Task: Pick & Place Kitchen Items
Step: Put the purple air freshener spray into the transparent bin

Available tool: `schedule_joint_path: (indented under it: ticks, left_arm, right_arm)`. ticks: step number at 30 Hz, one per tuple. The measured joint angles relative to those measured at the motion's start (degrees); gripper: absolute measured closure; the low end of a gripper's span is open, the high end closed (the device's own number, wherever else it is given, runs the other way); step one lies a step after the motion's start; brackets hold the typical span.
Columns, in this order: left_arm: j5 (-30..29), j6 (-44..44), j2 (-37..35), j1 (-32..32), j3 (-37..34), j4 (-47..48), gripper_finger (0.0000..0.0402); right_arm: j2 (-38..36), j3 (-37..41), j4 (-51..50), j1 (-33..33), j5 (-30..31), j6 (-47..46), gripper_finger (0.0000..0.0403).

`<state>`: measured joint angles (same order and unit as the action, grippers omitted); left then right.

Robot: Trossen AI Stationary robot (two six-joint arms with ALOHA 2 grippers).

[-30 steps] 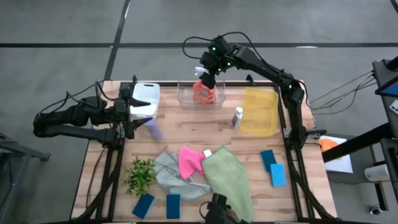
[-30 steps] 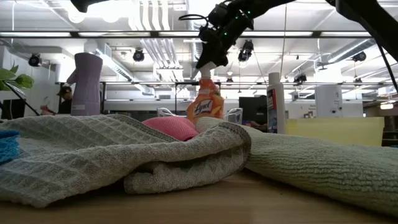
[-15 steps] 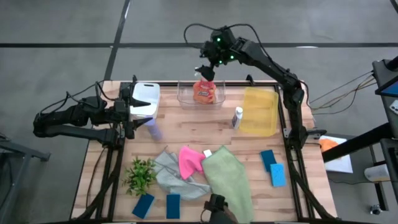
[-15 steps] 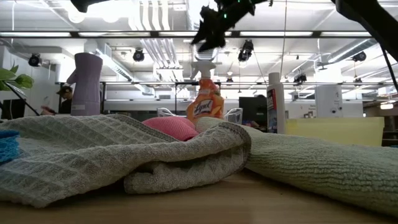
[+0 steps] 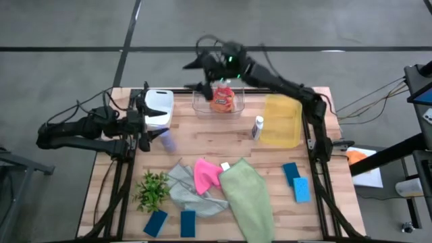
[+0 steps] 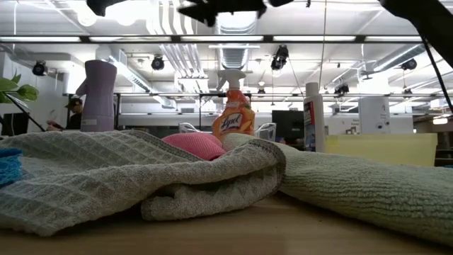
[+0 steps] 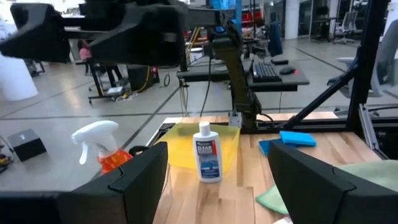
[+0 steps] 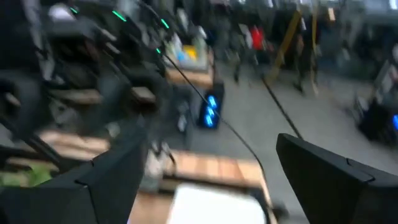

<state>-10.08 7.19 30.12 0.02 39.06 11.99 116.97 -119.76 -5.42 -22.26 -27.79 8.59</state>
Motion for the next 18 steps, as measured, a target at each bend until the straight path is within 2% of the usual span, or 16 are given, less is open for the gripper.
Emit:
schedule_joint_path:
  ticks: [5,11,14,18]
  left_arm:
    - [0.28,0.10,-0.14,0.02,-2.35,0.46,0.0118]
    - [0.27,-0.90,-0.74,0.00,-2.31,5.75,0.0118]
    - [0.26,-2.02,-0.78,0.00,-2.31,8.19,0.0118]
    - [0.22,-3.87,0.07,-0.03,-2.29,10.28,0.0118]
  right_arm:
    - [-2.04,9.64,15.11,5.07,1.72,-0.35,0.0044]
    - [-10.17,24.75,27.02,10.79,2.87,0.70,0.0044]
    - [-15.14,34.48,33.81,14.07,5.77,1.40,0.0044]
    - [-21.72,48.10,42.70,18.85,13.60,3.48,0.0044]
